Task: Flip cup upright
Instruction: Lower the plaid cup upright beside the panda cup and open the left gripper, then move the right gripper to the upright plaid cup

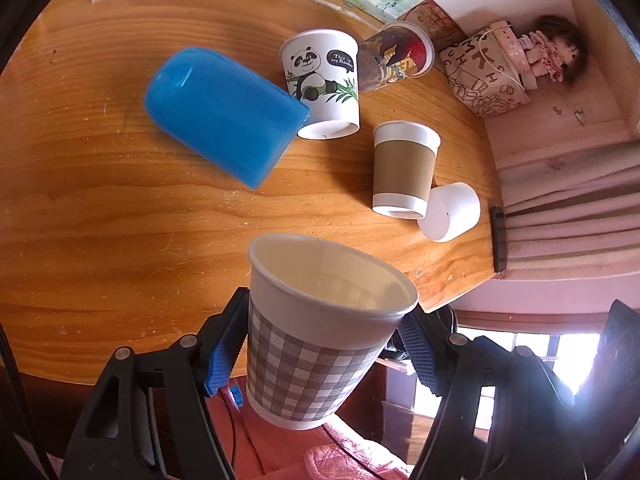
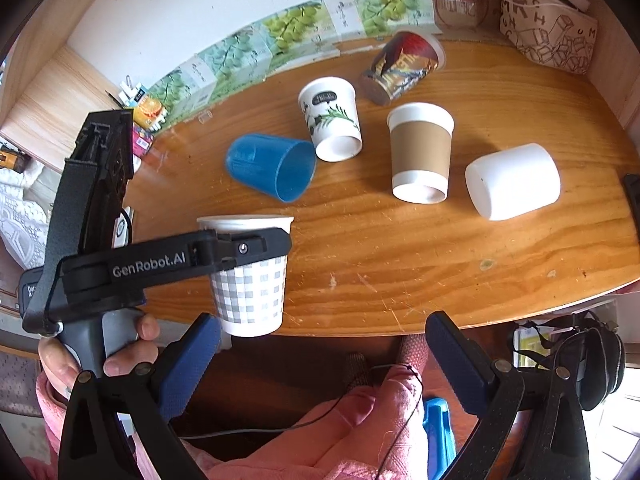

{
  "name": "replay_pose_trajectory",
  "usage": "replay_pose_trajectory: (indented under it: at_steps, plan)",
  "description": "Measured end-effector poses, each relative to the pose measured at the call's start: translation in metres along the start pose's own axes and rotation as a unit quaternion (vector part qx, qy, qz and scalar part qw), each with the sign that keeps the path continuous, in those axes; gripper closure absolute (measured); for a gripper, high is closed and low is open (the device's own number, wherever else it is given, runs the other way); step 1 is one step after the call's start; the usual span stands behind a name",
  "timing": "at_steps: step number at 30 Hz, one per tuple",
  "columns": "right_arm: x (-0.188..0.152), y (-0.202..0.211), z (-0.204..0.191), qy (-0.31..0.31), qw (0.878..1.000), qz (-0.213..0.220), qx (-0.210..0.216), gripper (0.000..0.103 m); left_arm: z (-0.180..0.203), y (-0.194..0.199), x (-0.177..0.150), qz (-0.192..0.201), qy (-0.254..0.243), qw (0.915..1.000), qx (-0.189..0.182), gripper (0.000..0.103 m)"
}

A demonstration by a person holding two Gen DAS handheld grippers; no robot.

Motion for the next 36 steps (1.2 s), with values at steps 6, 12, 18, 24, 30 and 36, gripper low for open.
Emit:
replay_pose_trajectory:
  at_steps: [6,12,18,24,30,36]
  plan:
    - [0.003,-0.012,0.012,0.029,0.999,-0.036,-0.003,0.000,0.009,-0.016,0.009,-0.009,0.020,0.9997,0.014,0.028]
    - [0.010,-0.024,0.026,0.039,0.996,-0.073,0.016,0.000,0.022,-0.030,0.019,-0.017,0.033,0.9988,0.031,0.028]
    - [0.020,-0.032,0.040,0.053,0.993,-0.101,0.032,0.000,0.028,-0.039,0.025,-0.022,0.051,0.9971,0.052,0.028]
    - [0.025,-0.037,0.048,0.061,0.990,-0.121,0.049,0.000,0.028,-0.039,0.029,-0.018,0.072,0.9943,0.078,0.023]
    - [0.036,-0.038,0.046,0.082,0.987,-0.125,0.062,0.000,0.027,-0.028,0.033,-0.002,0.085,0.9920,0.094,0.022]
    - [0.050,-0.031,0.040,0.107,0.987,-0.093,0.072,0.000,0.025,-0.008,0.037,0.035,0.092,0.9897,0.103,0.022]
Point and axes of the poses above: each gripper's, at about its wrist camera, not at the fingertips, and y roughly against the way its jaws point, z to its right, x to its top, the point moved 9 cm from there along -y, roughly the way its jaws point, and after that the axes turned 13 degrees about x, right-handed, at the moved point
